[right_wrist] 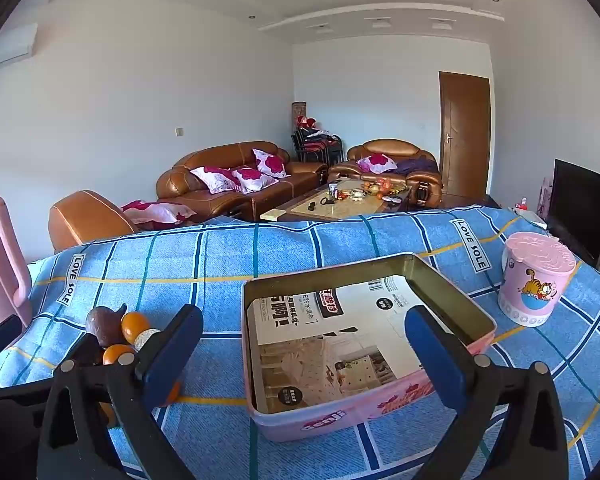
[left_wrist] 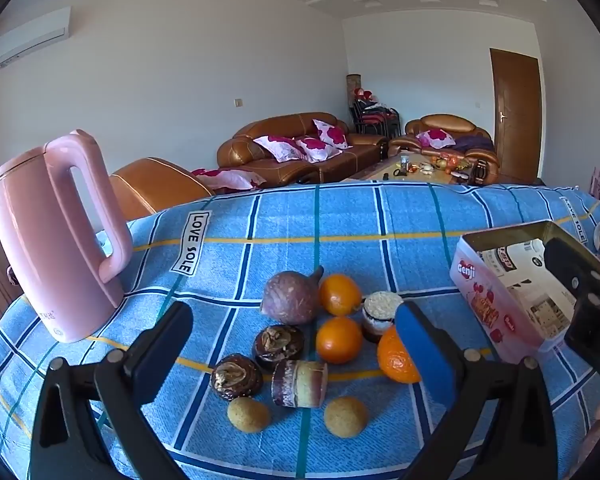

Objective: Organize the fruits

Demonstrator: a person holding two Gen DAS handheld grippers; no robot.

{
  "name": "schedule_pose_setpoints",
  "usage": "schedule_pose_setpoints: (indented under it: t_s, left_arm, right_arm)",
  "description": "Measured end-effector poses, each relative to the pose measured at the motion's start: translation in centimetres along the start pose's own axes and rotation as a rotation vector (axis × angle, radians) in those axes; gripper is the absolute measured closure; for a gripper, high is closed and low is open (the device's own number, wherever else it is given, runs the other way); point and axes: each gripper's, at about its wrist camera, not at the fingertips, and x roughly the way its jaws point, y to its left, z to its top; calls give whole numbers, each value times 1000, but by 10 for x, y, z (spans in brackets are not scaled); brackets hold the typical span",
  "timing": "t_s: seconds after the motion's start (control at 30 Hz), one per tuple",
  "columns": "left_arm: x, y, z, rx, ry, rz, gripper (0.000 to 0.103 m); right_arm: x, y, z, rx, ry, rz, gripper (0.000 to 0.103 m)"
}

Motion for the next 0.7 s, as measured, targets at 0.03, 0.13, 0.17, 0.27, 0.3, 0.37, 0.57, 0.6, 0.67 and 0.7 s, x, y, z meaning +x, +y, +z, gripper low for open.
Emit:
schedule_pose_setpoints:
  t_s: [0.03, 0.13, 0.17, 0.27, 0.3, 0.37, 0.57, 0.6, 0.67, 0.7]
  left_arm:
    - [-1, 0, 0, -1, 0, 2, 0]
    - [-9, -5, -4, -7, -12, 18, 0]
    - [-9, -5, -3, -9, -12, 19, 0]
    - [-11, -5, -3, -14, -15, 13, 0]
    - [-13, -5, -4, -15, -16, 15, 0]
    - [-5, 0, -3, -14, -5, 0, 0]
    - [-6, -2, -3, -1, -3, -2, 0]
    - [-7, -3, -3, 0, -3, -2, 0]
    - [-5, -2, -2, -2, -1, -3, 0]
    - [-5, -2, -2, -2, -1, -3, 0]
  right_arm:
    - [0, 0, 0, 0, 1, 1, 1]
    - [0, 0, 0, -5, 5, -1, 1]
    - [0, 1, 0, -7, 4, -2, 1]
    - [0, 1, 0, -5, 7, -1, 1]
    - [0, 1, 0, -5, 7, -1, 1]
    - [0, -1, 0, -5, 7, -1, 1]
    - [0, -1, 0, -6, 9, -1, 1]
    - [1, 0, 0, -6, 9, -1, 1]
    - [1, 0, -1, -6, 8, -1, 1]
    - [1, 0, -1, -5, 9, 0, 1]
